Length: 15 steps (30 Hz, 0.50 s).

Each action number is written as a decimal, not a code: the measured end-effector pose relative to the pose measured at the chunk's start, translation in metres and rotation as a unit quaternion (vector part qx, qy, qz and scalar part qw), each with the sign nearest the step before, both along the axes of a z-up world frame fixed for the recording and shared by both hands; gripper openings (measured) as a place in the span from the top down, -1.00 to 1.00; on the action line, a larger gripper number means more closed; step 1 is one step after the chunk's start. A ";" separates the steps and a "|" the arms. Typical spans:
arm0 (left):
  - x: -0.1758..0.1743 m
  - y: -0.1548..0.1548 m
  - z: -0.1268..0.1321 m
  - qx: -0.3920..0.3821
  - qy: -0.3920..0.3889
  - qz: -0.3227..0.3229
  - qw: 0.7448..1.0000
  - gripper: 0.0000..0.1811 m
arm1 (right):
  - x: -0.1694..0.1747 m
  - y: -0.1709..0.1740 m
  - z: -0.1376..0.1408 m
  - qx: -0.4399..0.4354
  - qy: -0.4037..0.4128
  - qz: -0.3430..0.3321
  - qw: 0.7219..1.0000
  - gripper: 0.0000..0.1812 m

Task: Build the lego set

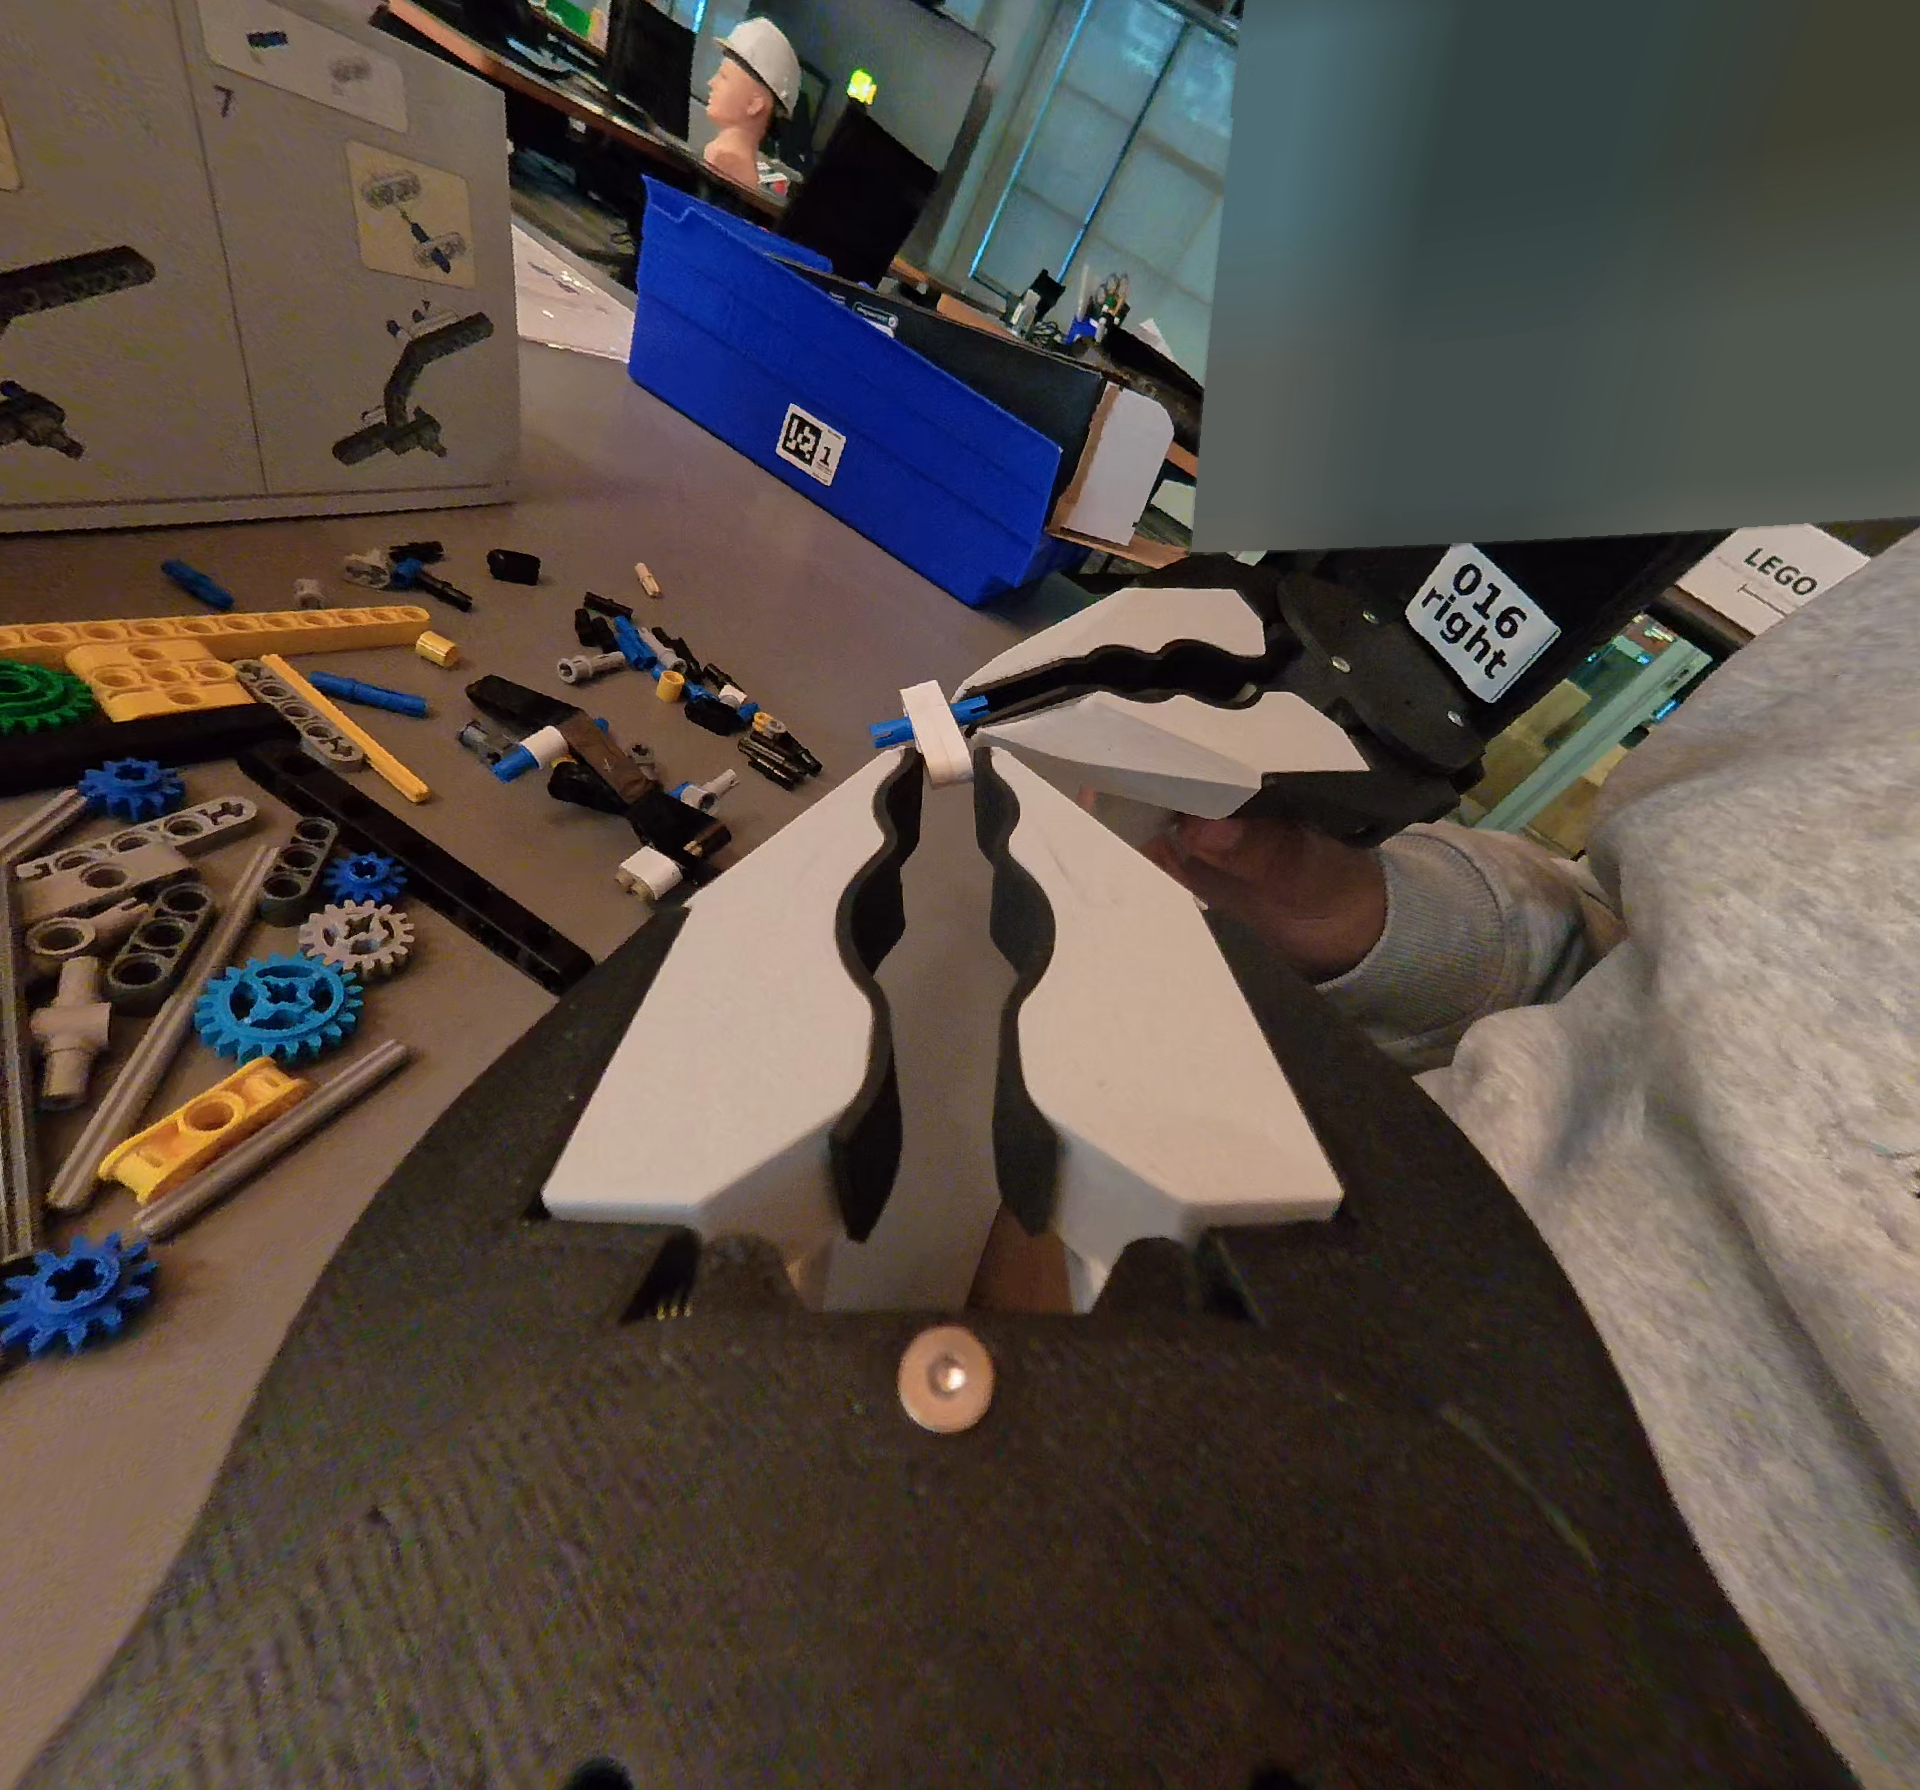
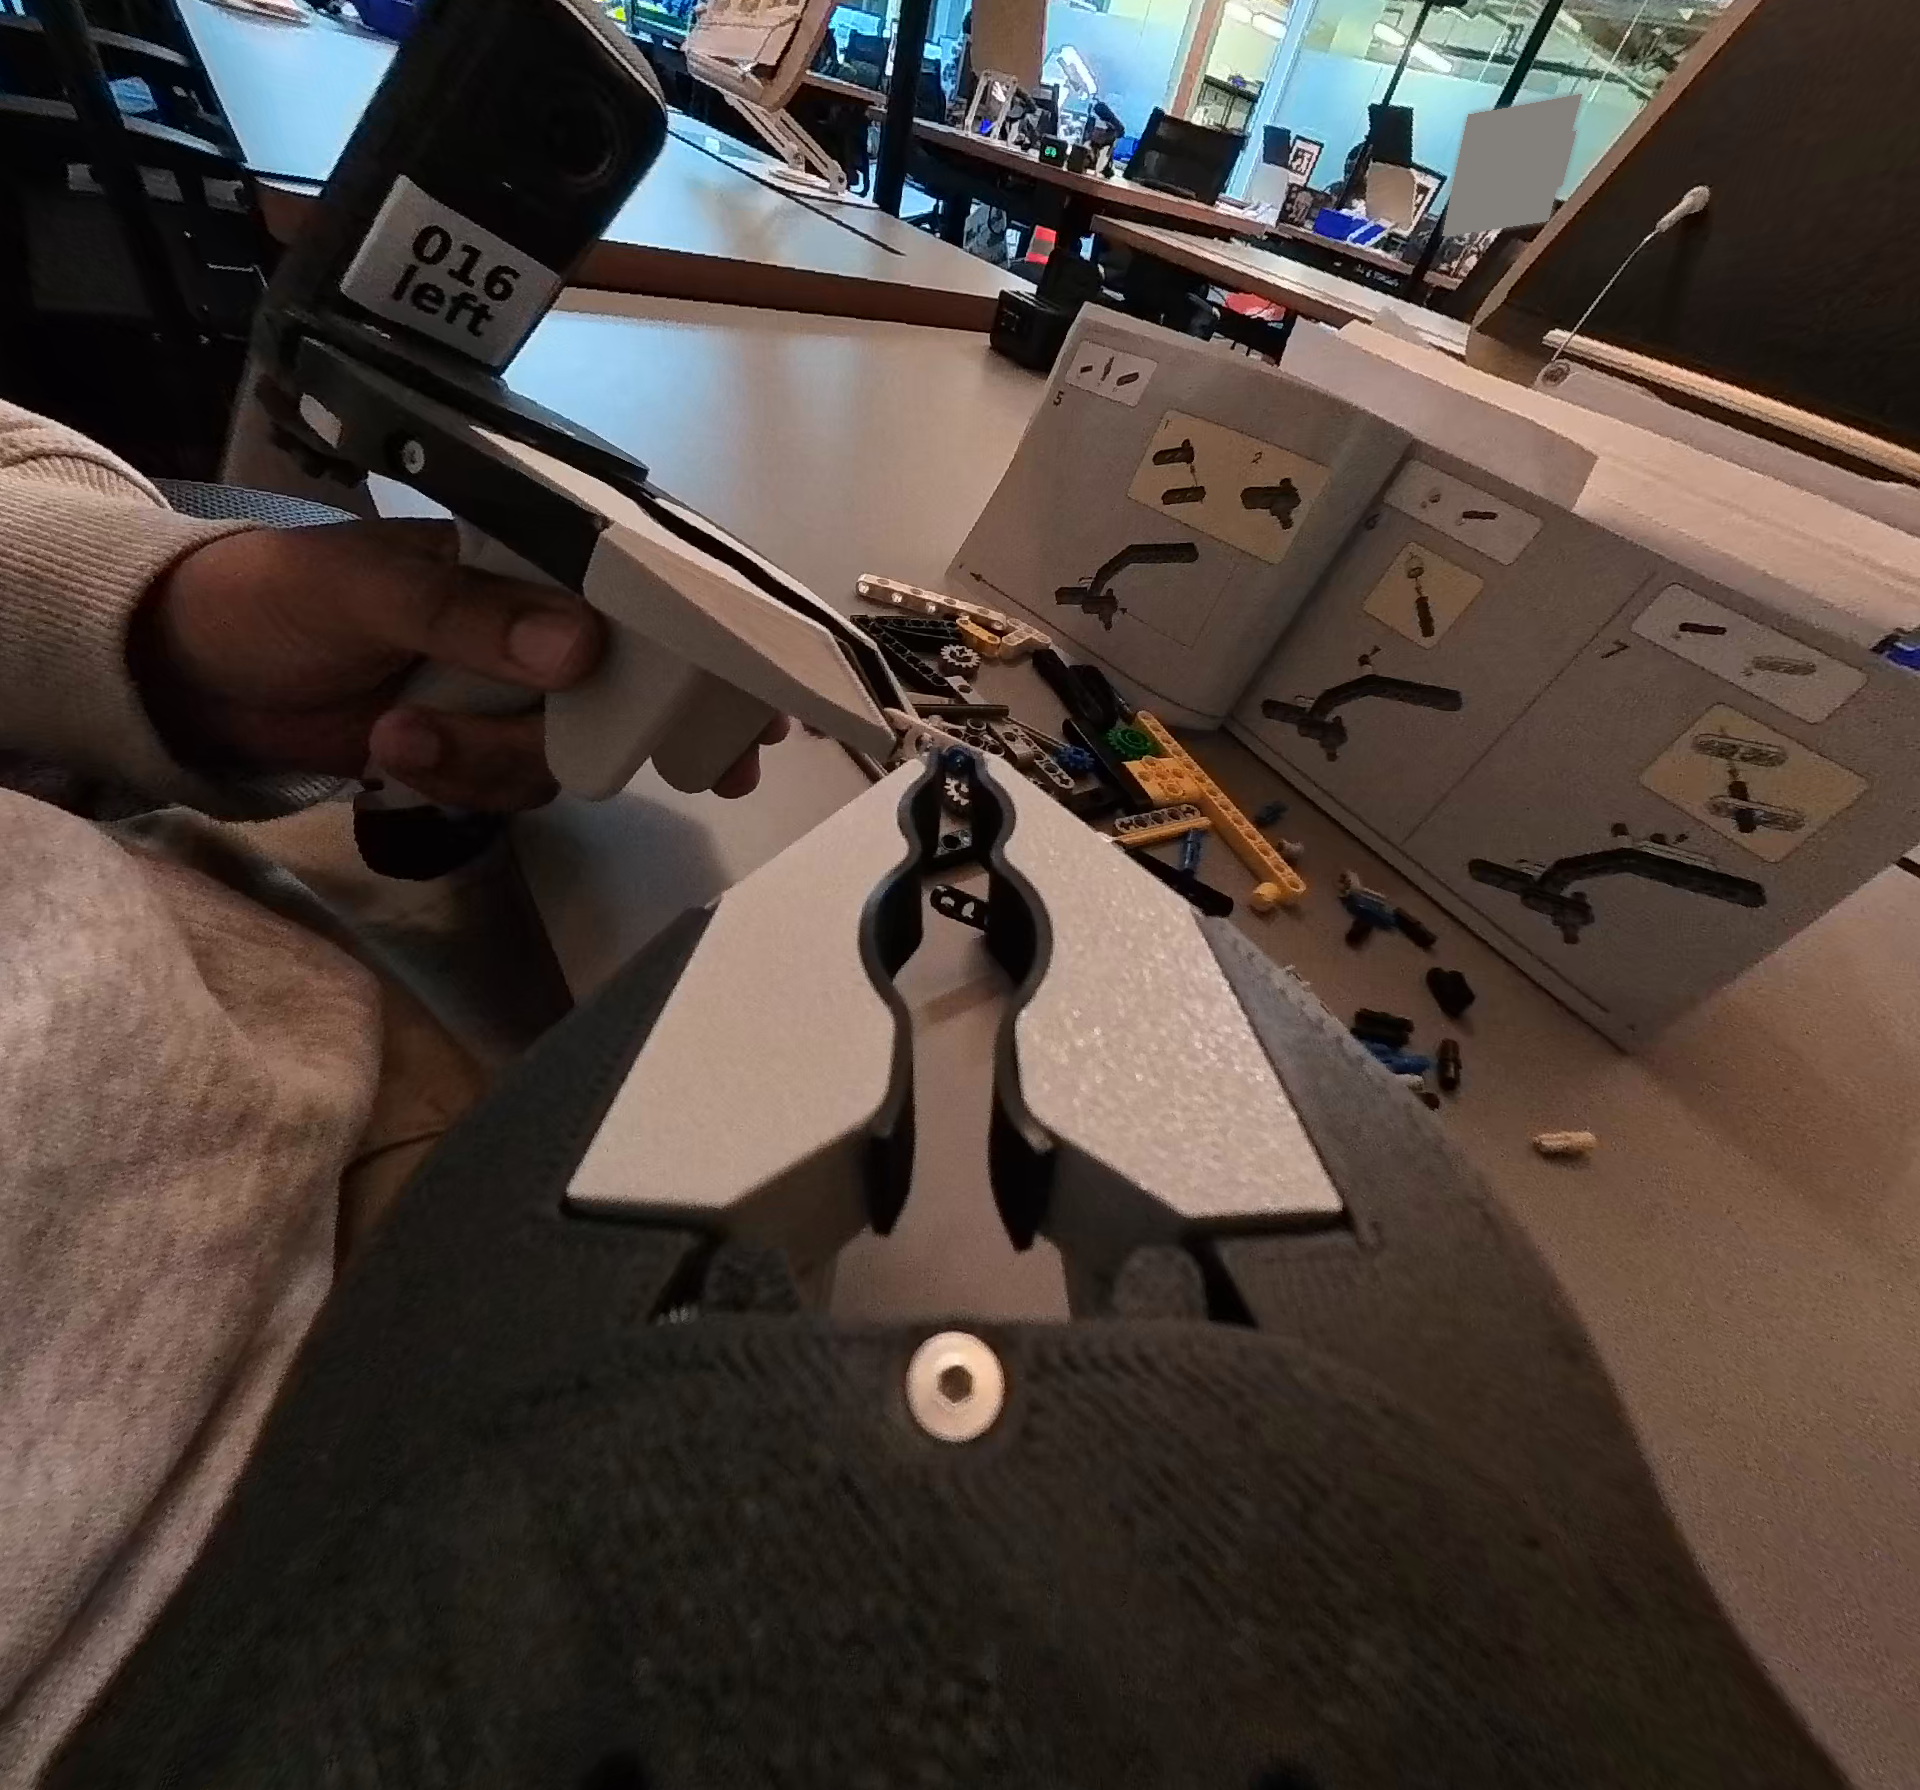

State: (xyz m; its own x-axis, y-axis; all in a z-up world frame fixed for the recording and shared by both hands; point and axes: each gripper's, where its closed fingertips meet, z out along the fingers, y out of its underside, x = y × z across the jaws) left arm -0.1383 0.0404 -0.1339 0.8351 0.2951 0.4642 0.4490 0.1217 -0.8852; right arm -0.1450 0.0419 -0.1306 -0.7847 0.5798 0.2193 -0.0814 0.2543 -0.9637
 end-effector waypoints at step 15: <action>-0.044 -0.018 -0.014 0.004 -0.100 0.121 0.988 0.70 | -0.012 0.020 0.006 -0.019 -0.004 -0.032 0.999 0.98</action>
State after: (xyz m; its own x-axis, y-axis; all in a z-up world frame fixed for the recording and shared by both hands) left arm -0.1828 0.0222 -0.1475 0.6324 0.4698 0.6158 0.5715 0.2536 -0.7804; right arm -0.1575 0.0624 -0.1250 -0.7472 0.6371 0.1891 -0.0577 0.2213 -0.9735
